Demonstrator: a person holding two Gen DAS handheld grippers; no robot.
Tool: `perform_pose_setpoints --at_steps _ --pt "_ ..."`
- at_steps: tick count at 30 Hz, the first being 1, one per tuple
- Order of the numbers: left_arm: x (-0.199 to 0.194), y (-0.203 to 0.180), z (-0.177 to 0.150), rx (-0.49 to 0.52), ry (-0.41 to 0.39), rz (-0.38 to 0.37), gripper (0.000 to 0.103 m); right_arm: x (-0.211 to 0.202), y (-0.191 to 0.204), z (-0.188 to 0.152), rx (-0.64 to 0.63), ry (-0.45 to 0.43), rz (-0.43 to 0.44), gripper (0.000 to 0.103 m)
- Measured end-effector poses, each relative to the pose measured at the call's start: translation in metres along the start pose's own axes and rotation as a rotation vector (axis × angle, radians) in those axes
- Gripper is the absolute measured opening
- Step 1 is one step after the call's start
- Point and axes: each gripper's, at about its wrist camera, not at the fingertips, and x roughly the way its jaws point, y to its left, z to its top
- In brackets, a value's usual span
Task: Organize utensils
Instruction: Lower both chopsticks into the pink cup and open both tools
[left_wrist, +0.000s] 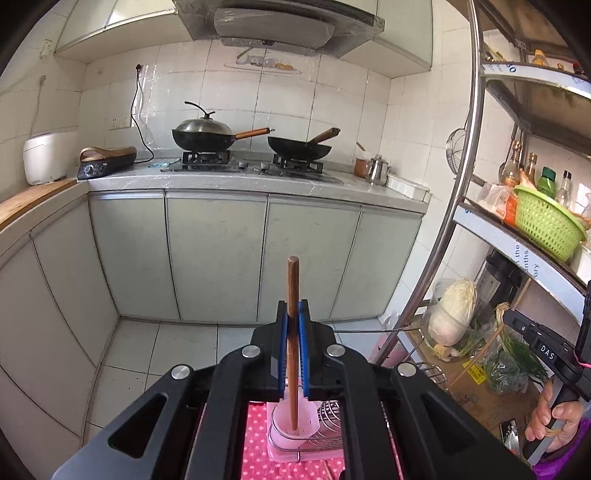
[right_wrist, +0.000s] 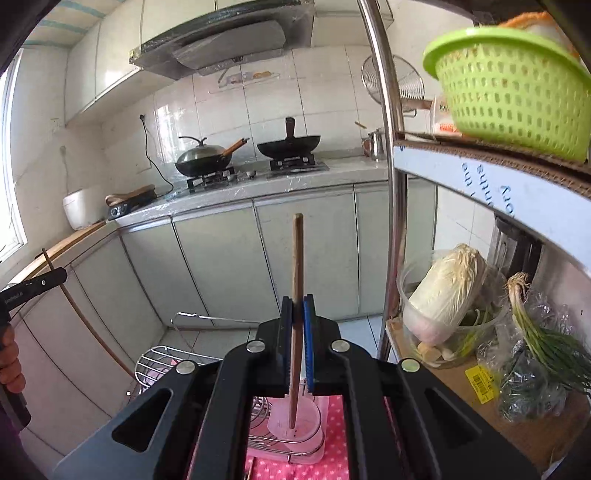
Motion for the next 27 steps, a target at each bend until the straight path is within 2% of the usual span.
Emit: perform_pose_setpoints --at_steps 8,16,20,27 --pt "0.061 0.004 -0.023 0.019 0.153 0.020 0.005 0.059 -0.010 -0.015 0.020 0.172 0.009 0.006" --pt "0.110 0.008 -0.046 0.009 0.289 0.022 0.005 0.097 -0.010 -0.033 0.024 0.301 0.008 0.006" --pt "0.124 0.010 -0.056 -0.003 0.325 0.017 0.005 0.107 -0.005 -0.038 0.012 0.326 0.014 0.006" --pt "0.130 0.010 -0.056 -0.017 0.328 -0.002 0.006 0.114 0.002 -0.037 -0.013 0.347 0.022 0.007"
